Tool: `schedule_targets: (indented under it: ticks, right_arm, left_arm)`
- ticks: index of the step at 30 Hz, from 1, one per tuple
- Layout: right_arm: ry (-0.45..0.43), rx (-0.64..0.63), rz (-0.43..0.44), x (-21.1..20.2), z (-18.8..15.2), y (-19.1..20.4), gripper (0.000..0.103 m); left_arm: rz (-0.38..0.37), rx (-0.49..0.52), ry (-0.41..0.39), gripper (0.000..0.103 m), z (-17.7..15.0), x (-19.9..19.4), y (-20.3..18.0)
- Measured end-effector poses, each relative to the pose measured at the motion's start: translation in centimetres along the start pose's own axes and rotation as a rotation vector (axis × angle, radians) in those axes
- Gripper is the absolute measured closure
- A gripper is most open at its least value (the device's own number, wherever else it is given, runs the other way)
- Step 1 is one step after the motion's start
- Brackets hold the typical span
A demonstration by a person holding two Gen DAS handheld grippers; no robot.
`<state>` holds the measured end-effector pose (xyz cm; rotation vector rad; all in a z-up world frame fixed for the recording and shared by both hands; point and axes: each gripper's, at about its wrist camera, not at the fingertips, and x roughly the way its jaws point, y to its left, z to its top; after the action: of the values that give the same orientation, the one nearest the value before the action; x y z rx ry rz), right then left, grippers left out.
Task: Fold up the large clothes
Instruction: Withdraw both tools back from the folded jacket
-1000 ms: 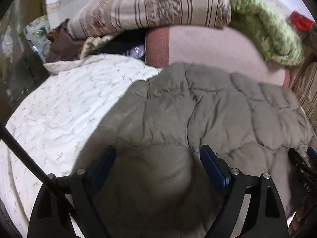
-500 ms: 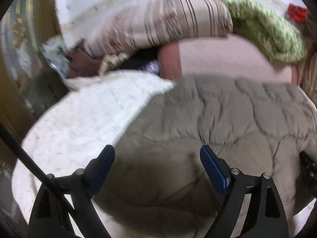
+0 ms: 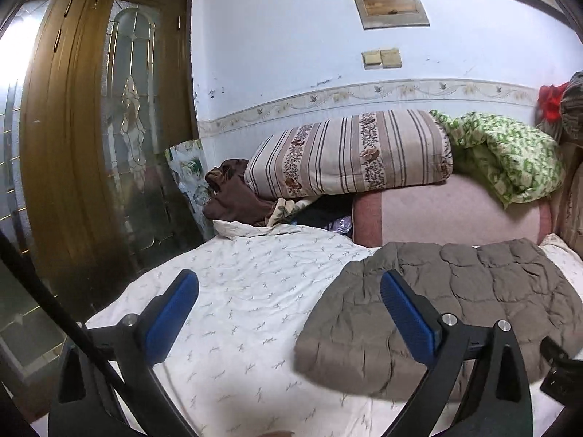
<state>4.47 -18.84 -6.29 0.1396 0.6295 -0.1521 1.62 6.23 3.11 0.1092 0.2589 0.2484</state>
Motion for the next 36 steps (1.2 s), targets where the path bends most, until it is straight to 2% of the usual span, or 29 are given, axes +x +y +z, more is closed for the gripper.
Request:
schedule_targets:
  ticks: [3,7,11,22,36]
  right_arm:
    - [0.028,-0.009,-0.005,-1.7,-1.9,0.3,0.005]
    - [0.076,-0.007,-0.002,-3.6,-4.2,0.5,0.005]
    - [0.127,0.007,-0.01,-4.9,-5.8,0.2,0.005]
    - [0.182,0.016,-0.048,-6.9,-8.5,-0.6,0.005]
    - [0.212,-0.005,-0.067,-6.9,-9.4,0.0,0.005]
  left_arm:
    - [-0.044,-0.018,0.049,0.002,-0.4,-1.5,0.9]
    - [-0.144,-0.043,0.148,0.002,-1.7,-3.2,1.2]
    - [-0.212,-0.02,0.236,0.002,-3.4,-4.4,0.4]
    - [-0.291,-0.024,0.385,0.003,-6.3,-5.6,-0.1]
    - [-0.311,0.002,0.459,0.003,-7.7,-5.2,-0.8]
